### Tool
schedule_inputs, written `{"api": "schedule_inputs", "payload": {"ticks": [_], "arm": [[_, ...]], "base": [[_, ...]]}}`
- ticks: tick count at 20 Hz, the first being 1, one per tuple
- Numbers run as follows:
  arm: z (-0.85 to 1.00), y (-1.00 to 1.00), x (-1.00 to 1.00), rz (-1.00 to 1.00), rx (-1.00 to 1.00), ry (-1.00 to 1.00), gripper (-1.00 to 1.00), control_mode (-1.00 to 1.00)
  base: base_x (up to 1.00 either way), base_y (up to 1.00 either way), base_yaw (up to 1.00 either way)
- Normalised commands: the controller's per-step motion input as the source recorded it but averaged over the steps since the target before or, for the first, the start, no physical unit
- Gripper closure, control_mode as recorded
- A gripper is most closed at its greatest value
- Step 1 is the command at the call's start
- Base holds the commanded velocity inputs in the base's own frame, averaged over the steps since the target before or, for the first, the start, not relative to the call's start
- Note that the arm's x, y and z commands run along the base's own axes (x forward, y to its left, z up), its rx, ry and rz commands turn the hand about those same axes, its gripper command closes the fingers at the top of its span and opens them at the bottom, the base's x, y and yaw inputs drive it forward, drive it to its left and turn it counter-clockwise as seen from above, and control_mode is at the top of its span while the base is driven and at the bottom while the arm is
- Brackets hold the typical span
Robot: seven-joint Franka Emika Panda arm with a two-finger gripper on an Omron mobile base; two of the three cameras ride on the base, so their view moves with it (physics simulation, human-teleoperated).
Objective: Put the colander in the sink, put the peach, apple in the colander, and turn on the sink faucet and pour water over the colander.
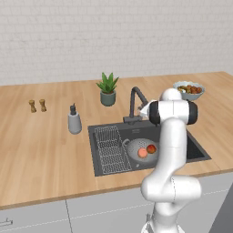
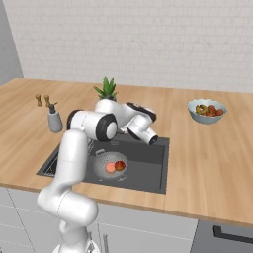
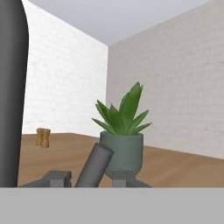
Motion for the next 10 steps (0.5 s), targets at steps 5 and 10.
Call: {"api": "schedule_inputs", "payload": {"ticks": [5,10], "arm": [[-0.03,-0.67,0.00,0.00,0.00,0.00,1.00,-1.00],[-0.02,-0.60,0.00,0.00,0.00,0.00,1.00,-1.00]], "base": [[0.00,0.00,0.00],[0.00,0.00,0.00]]}}
